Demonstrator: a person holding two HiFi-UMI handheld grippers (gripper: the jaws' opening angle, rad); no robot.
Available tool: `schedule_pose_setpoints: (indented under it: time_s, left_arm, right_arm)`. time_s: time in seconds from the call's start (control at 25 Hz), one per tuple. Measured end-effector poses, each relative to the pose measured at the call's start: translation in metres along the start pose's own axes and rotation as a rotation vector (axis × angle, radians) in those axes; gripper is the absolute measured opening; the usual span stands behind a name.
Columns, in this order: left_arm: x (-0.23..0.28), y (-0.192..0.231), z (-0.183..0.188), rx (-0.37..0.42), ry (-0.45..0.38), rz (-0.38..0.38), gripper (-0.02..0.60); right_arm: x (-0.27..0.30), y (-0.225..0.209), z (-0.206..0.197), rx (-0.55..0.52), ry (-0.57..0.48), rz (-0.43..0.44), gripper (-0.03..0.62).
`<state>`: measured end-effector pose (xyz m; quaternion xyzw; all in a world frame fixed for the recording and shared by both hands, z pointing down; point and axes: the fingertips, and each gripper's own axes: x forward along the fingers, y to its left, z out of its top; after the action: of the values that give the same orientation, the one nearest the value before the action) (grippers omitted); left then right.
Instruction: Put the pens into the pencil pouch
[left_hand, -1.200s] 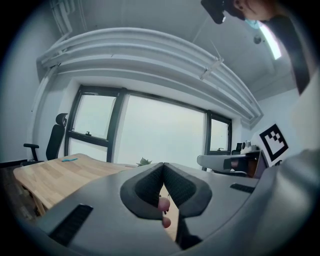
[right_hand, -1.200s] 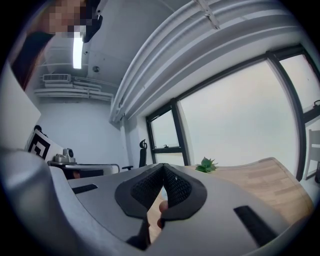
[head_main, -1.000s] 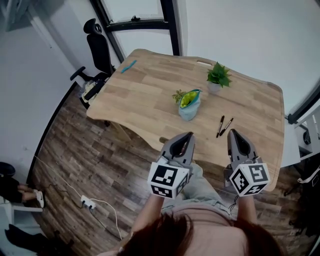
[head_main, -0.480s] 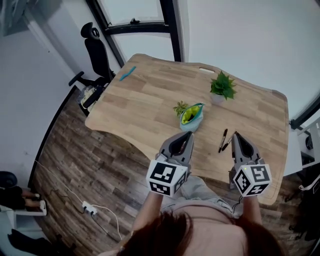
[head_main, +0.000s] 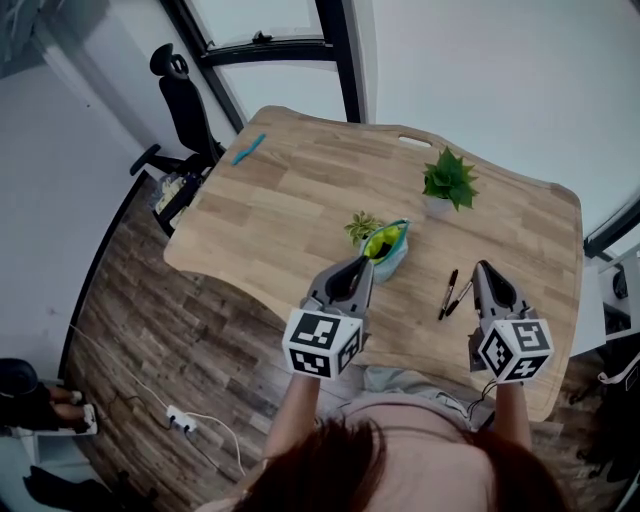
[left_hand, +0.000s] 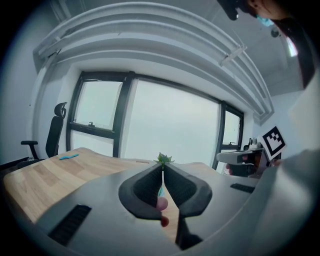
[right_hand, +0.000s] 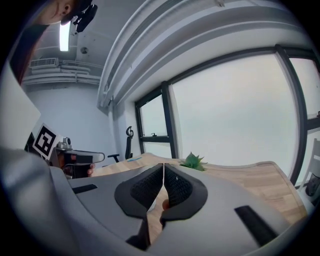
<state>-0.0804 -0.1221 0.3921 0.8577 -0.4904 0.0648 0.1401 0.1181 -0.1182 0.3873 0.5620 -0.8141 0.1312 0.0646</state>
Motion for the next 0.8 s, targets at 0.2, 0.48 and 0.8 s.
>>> schedule_pose_setpoints:
  time_s: [0.2,0.48,0.8]
  left_arm:
    - [0.012,0.02,-0.006,-0.029,0.016,0.023,0.003]
    - [0.032,0.036,-0.02,-0.036,0.066,0.031,0.005]
    - [0.054,0.052,-0.033,-0.049,0.131,0.035,0.048]
  right_arm:
    - [0.015,-0.018,-0.011,0.014,0.039,-0.032,0.002]
    - [0.034,-0.045,-0.04,0.069,0.132,-0.07,0.032]
    - [0.044,-0.082,-0.097,0.134,0.303,-0.134,0.057]
